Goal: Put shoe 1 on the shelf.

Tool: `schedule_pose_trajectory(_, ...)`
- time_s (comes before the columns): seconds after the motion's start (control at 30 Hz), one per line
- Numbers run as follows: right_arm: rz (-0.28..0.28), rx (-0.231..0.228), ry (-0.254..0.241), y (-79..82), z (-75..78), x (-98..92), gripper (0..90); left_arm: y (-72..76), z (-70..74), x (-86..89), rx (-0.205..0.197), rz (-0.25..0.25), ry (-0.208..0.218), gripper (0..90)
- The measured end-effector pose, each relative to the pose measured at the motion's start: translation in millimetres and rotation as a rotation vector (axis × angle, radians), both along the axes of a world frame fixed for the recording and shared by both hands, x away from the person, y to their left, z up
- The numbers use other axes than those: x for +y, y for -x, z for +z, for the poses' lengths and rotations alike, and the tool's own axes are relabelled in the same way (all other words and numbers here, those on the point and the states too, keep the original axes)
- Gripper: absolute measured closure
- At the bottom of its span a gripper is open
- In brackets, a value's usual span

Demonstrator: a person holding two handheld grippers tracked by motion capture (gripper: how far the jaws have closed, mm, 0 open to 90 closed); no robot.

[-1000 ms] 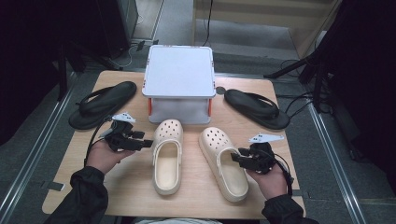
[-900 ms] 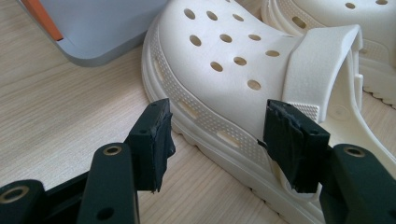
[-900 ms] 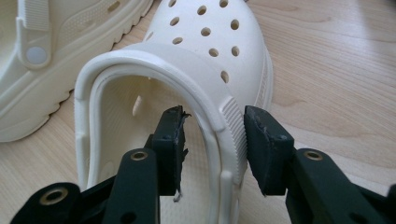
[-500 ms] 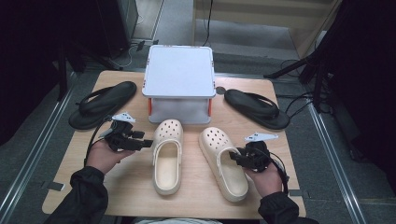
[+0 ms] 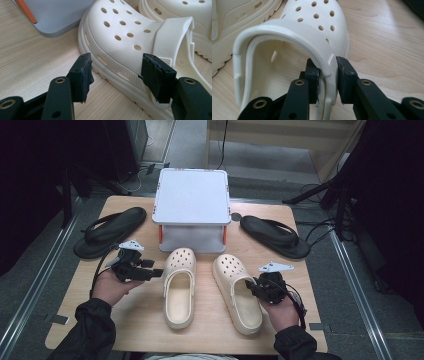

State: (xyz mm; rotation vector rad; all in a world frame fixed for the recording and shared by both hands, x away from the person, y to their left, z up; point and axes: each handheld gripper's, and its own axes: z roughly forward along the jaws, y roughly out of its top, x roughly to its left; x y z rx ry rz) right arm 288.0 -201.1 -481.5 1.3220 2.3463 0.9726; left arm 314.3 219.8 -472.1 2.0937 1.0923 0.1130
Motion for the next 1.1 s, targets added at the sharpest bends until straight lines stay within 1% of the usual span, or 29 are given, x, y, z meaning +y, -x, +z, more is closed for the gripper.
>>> schedule_pose_trajectory(0.03,-0.002,-0.006,0.007,-0.2,0.9,0.7,75.8,0.0,0.0,0.0,-0.001,0.001,0.002,42.2)
schedule_pose_trajectory(0.07,-0.007,-0.005,0.003,-0.4,1.6,1.1,76.3,0.0,0.1,0.1,-0.001,0.002,0.003,42.1)
schedule_pose_trajectory(0.13,-0.011,0.004,-0.027,-2.5,3.7,1.4,76.8,-0.1,0.2,0.3,0.001,0.003,0.005,42.2)
schedule_pose_trajectory(0.17,-0.009,0.002,-0.03,-3.4,4.8,2.5,76.9,-0.2,0.2,0.4,0.001,0.004,0.006,42.2)
schedule_pose_trajectory(0.3,-0.002,-0.004,-0.012,-5.8,10.2,9.4,77.0,-0.4,0.2,0.3,0.0,0.008,0.012,42.2)
schedule_pose_trajectory(0.4,-0.014,-0.012,-0.027,-7.6,13.0,13.1,76.9,-0.2,1.0,0.4,-0.008,0.01,0.007,42.2)
schedule_pose_trajectory(0.47,-0.02,-0.017,-0.033,-9.3,15.1,15.5,76.9,0.1,1.5,0.6,-0.012,0.013,0.016,42.2)
schedule_pose_trajectory(0.53,-0.027,-0.016,-0.039,-12.5,17.0,19.3,76.9,0.1,1.5,0.9,-0.012,0.011,0.015,42.3)
schedule_pose_trajectory(0.67,-0.023,-0.014,-0.049,-16.1,19.1,28.2,76.7,0.1,1.7,1.2,-0.012,0.011,0.016,42.2)
schedule_pose_trajectory(0.77,-0.015,-0.024,-0.05,-17.3,21.3,37.1,76.8,-0.1,1.6,1.3,-0.012,0.01,0.016,42.3)
schedule_pose_trajectory(0.83,-0.016,-0.03,-0.038,-19.2,21.2,44.2,76.8,0.1,1.9,1.2,-0.014,0.011,0.017,42.3)
schedule_pose_trajectory(0.9,-0.021,-0.027,-0.017,-20.6,19.4,50.1,76.8,0.2,2.2,1.4,-0.015,0.01,0.018,42.3)
schedule_pose_trajectory(0.93,-0.027,-0.026,0.003,-21.0,17.3,53.5,76.8,0.2,2.2,1.4,-0.015,0.011,0.019,42.3)
schedule_pose_trajectory(1.0,-0.033,-0.021,0.02,-21.2,15.0,56.4,76.8,0.0,2.3,1.4,-0.015,0.011,0.019,42.3)
schedule_pose_trajectory(1.03,-0.038,-0.02,0.039,-21.0,13.4,58.9,76.7,-0.1,2.3,1.3,-0.015,0.011,0.019,42.4)
schedule_pose_trajectory(1.1,-0.045,-0.015,0.053,-20.7,11.2,62.7,76.5,-0.6,2.3,1.2,-0.011,0.004,0.022,42.9)
